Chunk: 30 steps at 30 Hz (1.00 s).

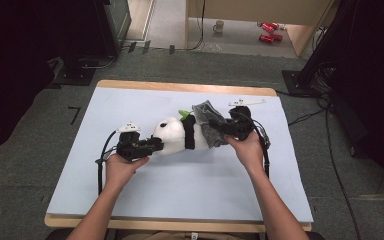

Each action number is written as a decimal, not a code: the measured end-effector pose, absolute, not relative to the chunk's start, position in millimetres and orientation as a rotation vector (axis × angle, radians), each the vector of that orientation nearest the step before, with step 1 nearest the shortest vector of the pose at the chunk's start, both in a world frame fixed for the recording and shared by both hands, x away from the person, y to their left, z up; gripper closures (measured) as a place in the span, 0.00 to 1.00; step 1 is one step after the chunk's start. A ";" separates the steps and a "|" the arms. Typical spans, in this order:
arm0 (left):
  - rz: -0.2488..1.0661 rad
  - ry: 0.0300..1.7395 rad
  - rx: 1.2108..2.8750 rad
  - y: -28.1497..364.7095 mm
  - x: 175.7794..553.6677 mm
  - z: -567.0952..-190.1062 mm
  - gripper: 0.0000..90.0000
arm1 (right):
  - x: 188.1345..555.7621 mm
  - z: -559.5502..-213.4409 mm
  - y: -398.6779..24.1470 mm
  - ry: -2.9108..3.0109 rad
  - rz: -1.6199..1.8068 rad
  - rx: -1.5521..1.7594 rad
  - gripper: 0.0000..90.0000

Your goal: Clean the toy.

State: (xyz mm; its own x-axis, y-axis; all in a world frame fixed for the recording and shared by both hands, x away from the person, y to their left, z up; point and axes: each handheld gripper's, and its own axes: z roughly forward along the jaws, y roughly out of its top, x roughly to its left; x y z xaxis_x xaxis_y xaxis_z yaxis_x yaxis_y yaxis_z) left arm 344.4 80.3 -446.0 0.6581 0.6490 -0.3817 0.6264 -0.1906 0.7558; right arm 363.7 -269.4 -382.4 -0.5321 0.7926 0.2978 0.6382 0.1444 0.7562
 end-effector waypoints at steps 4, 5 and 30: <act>0.001 1.007 1.862 80.8 347.1 -446.6 0.72 | 361.5 -382.8 -280.7 2.203 1.336 1.432 0.86; 0.003 1.001 1.862 80.6 347.0 -446.7 0.72 | 361.2 -383.9 -283.2 2.194 1.331 1.429 0.86; 0.055 1.021 1.822 75.1 334.2 -450.5 0.71 | 343.5 -345.0 -251.1 2.259 1.425 1.327 0.87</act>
